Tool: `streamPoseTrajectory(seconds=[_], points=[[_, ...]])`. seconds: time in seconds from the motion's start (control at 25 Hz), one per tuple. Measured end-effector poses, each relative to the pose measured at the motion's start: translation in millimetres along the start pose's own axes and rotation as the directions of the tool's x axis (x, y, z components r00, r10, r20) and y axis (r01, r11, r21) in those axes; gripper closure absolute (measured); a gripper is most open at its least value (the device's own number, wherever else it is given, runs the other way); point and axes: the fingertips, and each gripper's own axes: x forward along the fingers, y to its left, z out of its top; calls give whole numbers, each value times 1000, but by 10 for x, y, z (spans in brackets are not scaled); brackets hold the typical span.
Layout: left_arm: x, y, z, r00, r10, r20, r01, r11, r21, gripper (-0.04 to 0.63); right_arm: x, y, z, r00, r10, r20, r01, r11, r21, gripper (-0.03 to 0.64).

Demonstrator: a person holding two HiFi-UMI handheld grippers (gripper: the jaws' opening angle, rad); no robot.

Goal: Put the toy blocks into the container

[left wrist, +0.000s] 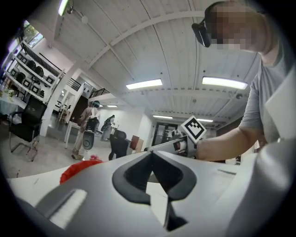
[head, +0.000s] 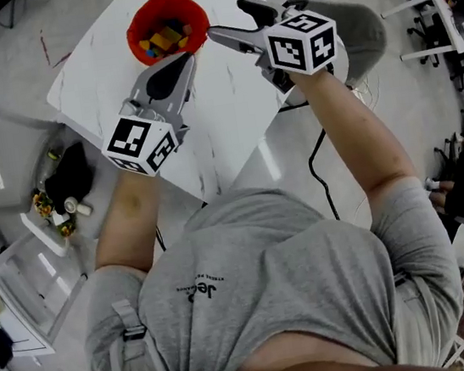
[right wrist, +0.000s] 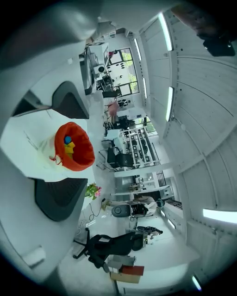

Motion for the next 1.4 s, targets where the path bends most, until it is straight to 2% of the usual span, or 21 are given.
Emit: streamPoseTrajectory(seconds=[0.16, 0.28, 0.32, 0.4, 0.44, 0.56, 0.64, 0.8, 0.88, 1.0, 1.08, 1.24, 1.4], points=[[435, -457, 3, 993, -114, -11, 114, 993, 0, 538, -770, -296, -147, 995, -77, 65, 75, 997, 36, 225], [776, -920, -21, 975, -219, -27, 219, 976, -3, 538, -1491, -502, -306, 981, -152, 119, 142, 986, 92, 230], [885, -1091, -42, 965, -258, -35, 258, 966, -6, 538, -1750, -560, -381, 973, -186, 133, 172, 979, 109, 243], [1083, -1443, -98, 944, -327, -53, 326, 945, -20, 538, -2267, -654, -550, 954, -260, 152, 240, 961, 136, 313], [1181, -1627, -129, 929, -364, -63, 363, 931, -27, 538, -2533, -691, -640, 940, -301, 160, 279, 949, 149, 352], [1435, -2204, -214, 877, -473, -88, 471, 881, -47, 538, -3327, -715, -917, 893, -411, 183, 377, 905, 196, 413], [1530, -2605, -256, 840, -534, -102, 530, 846, -58, 538, -3855, -641, -1113, 853, -480, 205, 434, 870, 232, 459], [1639, -3442, -332, 766, -631, -124, 629, 775, -61, 538, -4932, -372, -1558, 743, -625, 241, 553, 775, 304, 561], [1641, -3894, -383, 726, -675, -133, 673, 737, -69, 538, -5441, -193, -1809, 686, -685, 243, 602, 723, 338, 588], [1558, -4607, -485, 654, -741, -151, 740, 669, -78, 538, -6150, 142, -2180, 603, -761, 240, 658, 644, 390, 612], [1457, -5085, -552, 612, -774, -160, 773, 629, -86, 538, -6589, 388, -2410, 557, -798, 230, 687, 599, 412, 612], [1196, -5909, -691, 549, -816, -180, 815, 570, -100, 538, -7325, 887, -2836, 483, -851, 205, 730, 521, 442, 614], [974, -6520, -831, 505, -838, -206, 841, 531, -100, 540, -7885, 1309, -3181, 411, -889, 201, 765, 457, 454, 614]])
